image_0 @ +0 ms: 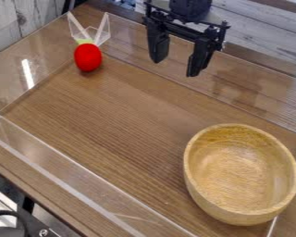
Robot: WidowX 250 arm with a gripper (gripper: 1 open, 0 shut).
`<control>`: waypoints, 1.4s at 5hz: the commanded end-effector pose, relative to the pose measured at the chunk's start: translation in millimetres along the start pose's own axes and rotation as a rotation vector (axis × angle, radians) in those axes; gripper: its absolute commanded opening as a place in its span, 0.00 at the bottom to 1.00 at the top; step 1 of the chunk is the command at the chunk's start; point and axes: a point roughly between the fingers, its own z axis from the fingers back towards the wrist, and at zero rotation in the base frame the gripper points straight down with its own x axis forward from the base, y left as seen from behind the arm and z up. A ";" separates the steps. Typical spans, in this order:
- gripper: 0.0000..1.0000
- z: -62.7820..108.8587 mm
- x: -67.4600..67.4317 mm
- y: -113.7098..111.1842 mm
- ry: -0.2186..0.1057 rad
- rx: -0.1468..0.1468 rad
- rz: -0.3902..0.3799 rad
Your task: Move the red object to the right side of the table
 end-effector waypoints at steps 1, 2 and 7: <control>1.00 -17.2 4.0 -2.0 0.028 0.001 -0.001; 1.00 -24.8 9.2 42.5 0.021 0.015 -0.141; 1.00 -27.3 12.2 191.6 -0.031 0.042 -0.333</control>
